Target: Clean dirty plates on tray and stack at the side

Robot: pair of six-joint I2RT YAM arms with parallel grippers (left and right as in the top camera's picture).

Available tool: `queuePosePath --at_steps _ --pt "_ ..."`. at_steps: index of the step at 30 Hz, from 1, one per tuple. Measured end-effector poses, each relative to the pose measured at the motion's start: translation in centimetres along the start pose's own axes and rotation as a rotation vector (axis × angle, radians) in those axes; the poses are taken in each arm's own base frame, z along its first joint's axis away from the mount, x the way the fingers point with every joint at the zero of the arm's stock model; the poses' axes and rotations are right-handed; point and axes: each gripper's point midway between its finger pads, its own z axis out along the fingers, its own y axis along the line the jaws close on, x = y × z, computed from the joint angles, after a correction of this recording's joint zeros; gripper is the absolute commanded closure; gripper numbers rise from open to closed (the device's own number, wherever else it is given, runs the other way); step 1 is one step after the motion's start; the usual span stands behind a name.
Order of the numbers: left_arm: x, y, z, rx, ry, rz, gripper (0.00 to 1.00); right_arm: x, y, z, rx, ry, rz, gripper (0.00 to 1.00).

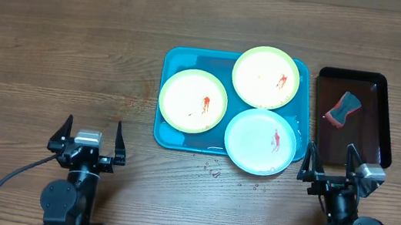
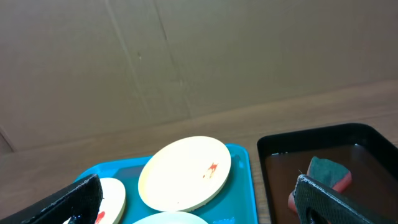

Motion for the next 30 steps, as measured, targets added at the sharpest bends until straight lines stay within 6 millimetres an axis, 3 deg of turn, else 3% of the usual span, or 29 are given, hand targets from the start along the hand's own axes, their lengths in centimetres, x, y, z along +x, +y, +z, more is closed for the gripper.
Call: queuePosePath --at_steps 11,20,30 --pt "-0.9 -0.3 1.3 0.038 0.091 -0.004 0.00 -0.6 0.3 -0.2 -0.007 0.001 0.000 0.00" --pt "-4.0 -0.9 2.7 0.097 0.135 -0.010 0.00 -4.2 1.5 -1.1 -0.025 -0.052 -0.007 0.00" --pt "-5.5 -1.6 4.4 0.167 0.278 -0.028 0.00 -7.1 2.7 -0.8 -0.039 -0.012 -0.003 0.00"
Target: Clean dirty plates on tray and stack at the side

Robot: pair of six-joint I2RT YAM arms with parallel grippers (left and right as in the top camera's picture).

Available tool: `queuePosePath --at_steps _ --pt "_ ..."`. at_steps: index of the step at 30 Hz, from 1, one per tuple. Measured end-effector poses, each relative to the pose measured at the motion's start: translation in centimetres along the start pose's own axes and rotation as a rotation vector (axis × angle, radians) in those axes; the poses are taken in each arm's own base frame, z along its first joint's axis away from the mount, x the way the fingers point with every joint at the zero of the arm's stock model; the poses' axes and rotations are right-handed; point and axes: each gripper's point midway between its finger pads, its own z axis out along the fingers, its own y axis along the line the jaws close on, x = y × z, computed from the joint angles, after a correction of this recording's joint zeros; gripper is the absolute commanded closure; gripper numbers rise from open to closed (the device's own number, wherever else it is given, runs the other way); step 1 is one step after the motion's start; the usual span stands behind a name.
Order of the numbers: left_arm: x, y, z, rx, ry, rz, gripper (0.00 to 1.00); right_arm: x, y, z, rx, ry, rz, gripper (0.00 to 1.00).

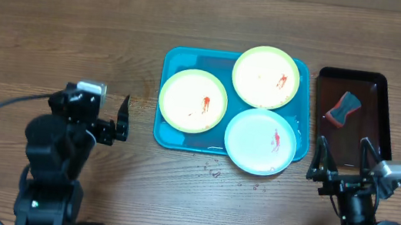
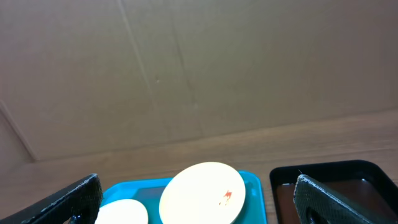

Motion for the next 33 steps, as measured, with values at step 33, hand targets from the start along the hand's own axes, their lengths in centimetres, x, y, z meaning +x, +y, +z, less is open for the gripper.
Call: queuePosePath --at_steps 33 --pt "0.6 -9.1 6.8 0.370 0.704 -0.062 0.01 -0.6 1.1 11.8 0.116 0.935 0.219 0.00"
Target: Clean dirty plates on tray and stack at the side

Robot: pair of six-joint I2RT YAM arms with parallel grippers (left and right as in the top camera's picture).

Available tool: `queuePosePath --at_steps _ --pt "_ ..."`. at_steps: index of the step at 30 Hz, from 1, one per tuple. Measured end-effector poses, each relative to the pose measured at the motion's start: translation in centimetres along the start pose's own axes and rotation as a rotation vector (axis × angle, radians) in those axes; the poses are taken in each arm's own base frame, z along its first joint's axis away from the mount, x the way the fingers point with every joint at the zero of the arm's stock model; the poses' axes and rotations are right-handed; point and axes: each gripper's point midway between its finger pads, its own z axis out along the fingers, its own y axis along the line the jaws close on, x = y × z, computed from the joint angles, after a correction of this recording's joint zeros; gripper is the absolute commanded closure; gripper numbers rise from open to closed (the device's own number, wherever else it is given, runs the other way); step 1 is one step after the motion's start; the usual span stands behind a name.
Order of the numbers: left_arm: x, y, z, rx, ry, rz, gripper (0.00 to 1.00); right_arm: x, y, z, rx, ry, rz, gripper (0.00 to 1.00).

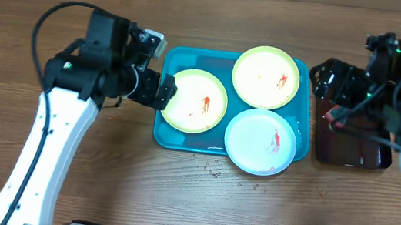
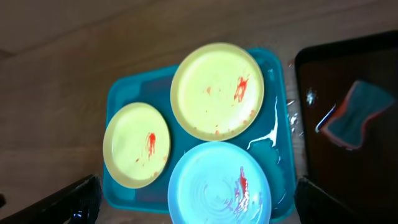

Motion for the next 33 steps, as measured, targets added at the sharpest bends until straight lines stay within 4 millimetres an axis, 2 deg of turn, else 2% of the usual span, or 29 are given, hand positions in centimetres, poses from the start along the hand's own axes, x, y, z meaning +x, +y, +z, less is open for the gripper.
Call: queuePosePath --at_steps 4,7,12,16,23,33 --pt "0.2 0.4 2.3 0.023 0.051 -0.075 0.24 0.4 -0.2 1.3 -0.005 0.045 0.014 0.00" --pt "1.1 1.5 4.0 -0.025 0.114 -0.252 0.44 0.3 -0.2 1.3 -0.009 0.044 0.014 0.02" --pt "4.6 3.8 6.6 -0.221 0.269 -0.559 0.44 0.3 -0.2 1.3 -0.006 0.042 0.013 0.04" --pt "6.2 4.6 8.7 -0.337 0.331 -0.668 0.51 0.4 -0.3 1.3 -0.004 0.048 0.015 0.04" --pt "6.7 5.4 11.2 -0.402 0.339 -0.731 0.62 0.4 -0.3 1.3 -0.004 0.048 0.015 0.05" --pt "7.1 5.9 13.9 -0.403 0.358 -0.777 0.64 0.4 -0.4 1.3 0.004 0.046 0.015 0.05"
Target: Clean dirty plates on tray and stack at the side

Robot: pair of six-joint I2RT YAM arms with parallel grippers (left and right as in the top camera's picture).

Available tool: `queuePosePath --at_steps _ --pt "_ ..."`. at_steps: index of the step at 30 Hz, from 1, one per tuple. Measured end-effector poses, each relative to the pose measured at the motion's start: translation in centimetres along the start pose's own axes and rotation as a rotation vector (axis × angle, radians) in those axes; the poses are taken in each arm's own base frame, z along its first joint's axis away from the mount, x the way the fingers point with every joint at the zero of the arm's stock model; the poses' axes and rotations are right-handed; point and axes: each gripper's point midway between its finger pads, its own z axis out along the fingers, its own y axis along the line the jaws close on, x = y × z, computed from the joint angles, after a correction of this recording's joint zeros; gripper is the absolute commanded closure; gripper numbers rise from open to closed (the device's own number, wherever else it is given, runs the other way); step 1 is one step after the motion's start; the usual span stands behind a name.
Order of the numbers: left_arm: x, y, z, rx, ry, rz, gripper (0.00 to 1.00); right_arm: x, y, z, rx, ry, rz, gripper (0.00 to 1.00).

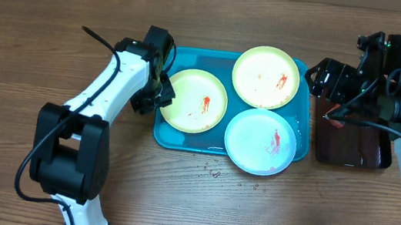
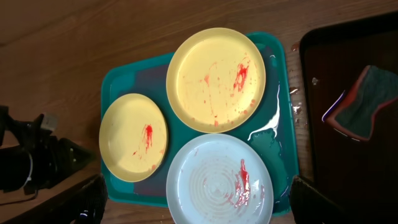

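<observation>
Three dirty plates lie on the blue tray point(image 1: 184, 57): a small yellow plate point(image 1: 193, 101) on the left, a larger yellow plate point(image 1: 266, 77) at the back, and a light blue plate point(image 1: 261, 141) overhanging the front edge. All carry red smears. My left gripper point(image 1: 158, 91) sits at the small yellow plate's left rim, and its jaw state is unclear. My right gripper point(image 2: 199, 205) hovers open and empty, high over the seam between the two trays. The sponge point(image 2: 368, 102) lies in the dark tray point(image 1: 358, 153).
Water drops point(image 1: 214, 173) speckle the wood in front of the blue tray. The dark tray holds liquid and stands right beside the blue one. Bare wooden table point(image 1: 57, 24) spreads to the left of the trays.
My left gripper has come in against the small yellow plate's left rim, with the arm now bent along the tray's left side. The right gripper shifted only slightly. No plate has moved.
Both arms first sat folded at the table's front edge with open grippers. Then they were rising. Later the left was over the tray's left side and the right above the dark tray. Now the left touches the small plate's rim.
</observation>
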Motion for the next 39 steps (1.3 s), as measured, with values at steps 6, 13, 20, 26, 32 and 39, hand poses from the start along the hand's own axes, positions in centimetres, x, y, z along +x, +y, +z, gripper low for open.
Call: queuePosePath --at_steps 6,13,20,26,32,39 --pt "0.6 -0.5 1.6 -0.019 0.027 0.019 0.65 0.0 0.0 0.0 0.000 0.001 0.000 0.05" --pt "0.4 -2.0 2.0 0.010 0.003 0.044 0.62 0.0 0.0 0.0 0.001 0.000 0.001 0.05" --pt "0.7 -2.3 2.1 0.009 0.002 0.057 0.62 0.0 0.0 0.0 0.000 0.001 0.001 0.05" --pt "0.7 -1.9 2.1 -0.010 -0.001 0.057 0.60 0.0 -0.2 0.0 0.009 -0.002 0.000 0.05" --pt "0.5 -1.8 2.0 -0.020 -0.011 0.057 0.59 0.0 -0.2 0.0 0.013 -0.002 0.000 0.05" --pt "0.9 -2.0 2.3 -0.027 -0.019 0.072 0.59 0.1 -0.3 0.0 0.017 0.004 0.003 0.05"
